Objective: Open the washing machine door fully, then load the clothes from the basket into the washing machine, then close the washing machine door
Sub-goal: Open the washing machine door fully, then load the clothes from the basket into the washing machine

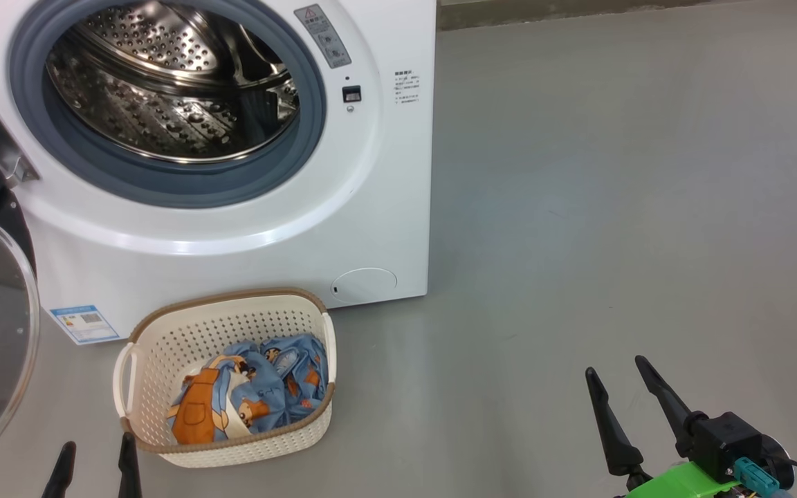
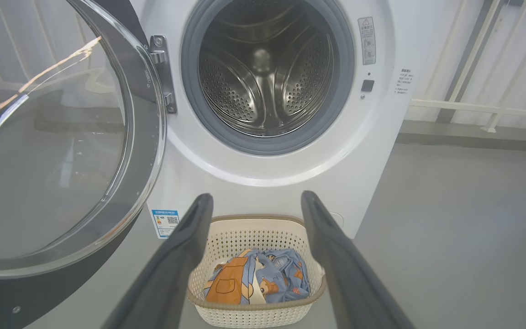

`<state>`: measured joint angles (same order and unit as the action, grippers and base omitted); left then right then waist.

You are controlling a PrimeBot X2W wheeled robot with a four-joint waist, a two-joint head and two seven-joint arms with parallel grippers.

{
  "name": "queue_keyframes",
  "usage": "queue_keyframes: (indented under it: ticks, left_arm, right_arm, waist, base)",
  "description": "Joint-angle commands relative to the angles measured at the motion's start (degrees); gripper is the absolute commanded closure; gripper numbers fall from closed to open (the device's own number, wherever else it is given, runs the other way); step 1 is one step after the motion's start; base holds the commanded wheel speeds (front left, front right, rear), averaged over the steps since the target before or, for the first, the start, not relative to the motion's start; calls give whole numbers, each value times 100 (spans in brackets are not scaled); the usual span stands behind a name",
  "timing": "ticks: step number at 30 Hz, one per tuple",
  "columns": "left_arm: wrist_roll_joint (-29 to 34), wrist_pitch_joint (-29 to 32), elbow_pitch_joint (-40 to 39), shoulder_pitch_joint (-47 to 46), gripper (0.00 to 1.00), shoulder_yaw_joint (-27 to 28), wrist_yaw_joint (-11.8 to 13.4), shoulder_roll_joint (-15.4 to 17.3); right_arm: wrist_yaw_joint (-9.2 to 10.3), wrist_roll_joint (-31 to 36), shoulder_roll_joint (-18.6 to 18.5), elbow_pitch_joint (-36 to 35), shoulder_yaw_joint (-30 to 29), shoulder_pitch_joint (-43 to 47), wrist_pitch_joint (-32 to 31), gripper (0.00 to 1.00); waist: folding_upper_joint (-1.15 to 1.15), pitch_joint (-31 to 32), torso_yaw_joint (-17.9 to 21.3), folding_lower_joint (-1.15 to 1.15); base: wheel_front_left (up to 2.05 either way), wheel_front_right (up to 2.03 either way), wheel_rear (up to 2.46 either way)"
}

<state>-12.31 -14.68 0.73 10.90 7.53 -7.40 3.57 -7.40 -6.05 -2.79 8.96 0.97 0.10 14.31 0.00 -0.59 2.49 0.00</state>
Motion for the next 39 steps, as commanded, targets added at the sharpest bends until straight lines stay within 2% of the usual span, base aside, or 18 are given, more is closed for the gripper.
queue_keyframes:
  ticks: [1,31,39]
  left_arm:
    - [18,-32,-99,-121,0,172,-9,37]
    - [-20,-32,28,-221,0,207,-9,136]
    - [-43,-32,121,-297,0,243,-9,172]
  right_arm:
    - [-9,36,-9,-153,130,-153,69,0]
    - [-9,-65,-9,19,186,-151,69,0]
    - [-9,-113,-9,35,193,-144,69,0]
  waist:
    - [0,-3,-6,0]
    - [0,-47,-129,0]
    - [0,-101,-144,0]
  base:
    - [0,0,0]
    - [1,0,0]
    - [70,-70,0]
